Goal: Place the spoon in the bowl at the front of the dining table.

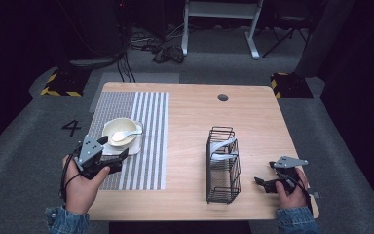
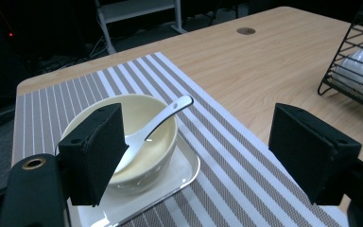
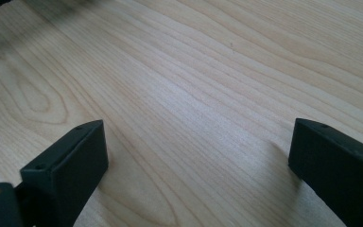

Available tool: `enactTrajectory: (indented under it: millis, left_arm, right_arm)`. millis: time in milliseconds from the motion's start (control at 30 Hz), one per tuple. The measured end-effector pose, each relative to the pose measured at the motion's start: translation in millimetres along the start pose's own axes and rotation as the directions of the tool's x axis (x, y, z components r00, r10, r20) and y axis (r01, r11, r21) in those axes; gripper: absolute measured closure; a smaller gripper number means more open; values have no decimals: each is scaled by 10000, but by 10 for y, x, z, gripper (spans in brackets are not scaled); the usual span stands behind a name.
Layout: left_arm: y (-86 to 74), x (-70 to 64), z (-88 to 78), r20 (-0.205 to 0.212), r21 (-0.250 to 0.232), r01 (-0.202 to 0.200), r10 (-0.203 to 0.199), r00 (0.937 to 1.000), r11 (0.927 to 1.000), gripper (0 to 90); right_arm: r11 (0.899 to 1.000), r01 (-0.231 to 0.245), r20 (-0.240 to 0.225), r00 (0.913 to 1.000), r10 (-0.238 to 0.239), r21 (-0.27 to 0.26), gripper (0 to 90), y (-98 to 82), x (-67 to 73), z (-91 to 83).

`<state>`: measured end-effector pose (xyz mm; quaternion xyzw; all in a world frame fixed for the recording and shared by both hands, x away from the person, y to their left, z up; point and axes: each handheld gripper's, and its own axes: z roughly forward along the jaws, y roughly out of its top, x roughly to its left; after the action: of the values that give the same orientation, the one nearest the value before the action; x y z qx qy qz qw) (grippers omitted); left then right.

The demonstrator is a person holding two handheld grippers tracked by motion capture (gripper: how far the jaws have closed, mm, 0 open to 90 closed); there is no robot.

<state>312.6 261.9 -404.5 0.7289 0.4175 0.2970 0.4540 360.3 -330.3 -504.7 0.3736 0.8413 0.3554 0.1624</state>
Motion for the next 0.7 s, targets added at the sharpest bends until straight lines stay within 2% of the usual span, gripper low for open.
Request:
enactTrajectory:
  millis: [700]
  left_arm:
    - [-531,78,-176,-29,78,239,-239,9997,9997,161]
  right_arm:
    - [10000,-1,1,10000,1,0,54,0,0,0]
